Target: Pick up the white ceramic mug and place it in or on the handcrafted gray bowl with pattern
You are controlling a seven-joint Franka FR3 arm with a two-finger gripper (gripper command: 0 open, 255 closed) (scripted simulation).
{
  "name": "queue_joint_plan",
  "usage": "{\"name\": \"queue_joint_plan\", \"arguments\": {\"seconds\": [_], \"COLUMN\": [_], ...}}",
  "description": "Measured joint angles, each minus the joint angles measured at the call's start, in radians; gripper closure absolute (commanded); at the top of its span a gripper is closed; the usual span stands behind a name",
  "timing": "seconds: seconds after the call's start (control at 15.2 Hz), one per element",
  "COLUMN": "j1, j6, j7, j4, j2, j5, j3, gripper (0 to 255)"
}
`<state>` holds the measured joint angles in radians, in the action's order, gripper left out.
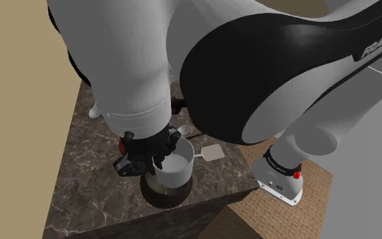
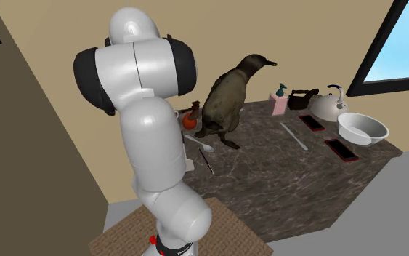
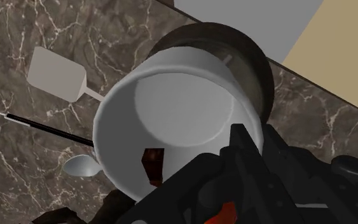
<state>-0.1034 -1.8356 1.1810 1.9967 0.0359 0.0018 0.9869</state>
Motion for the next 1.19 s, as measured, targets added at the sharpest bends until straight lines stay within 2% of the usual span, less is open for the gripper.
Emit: {"name": "queue_joint_plan", "arguments": {"seconds": [0.26,0.73,0.79,1.19], "j1": [-0.003,-0.003,-0.003,-0.003], "j6": [-0.053,-0.064,-0.064,-0.064], "j7": [0.018,0.021,0.022,0.022], "j4": [0.035,0.043,0.043,0.046], "j2": [-0.026,-0.029,-0.031,-0.033], "j5": [-0.023,-0.025,-0.026,-0.027], "j3": [0.005,0.006,0.006,0.006], "gripper": [255,255,0,0]}}
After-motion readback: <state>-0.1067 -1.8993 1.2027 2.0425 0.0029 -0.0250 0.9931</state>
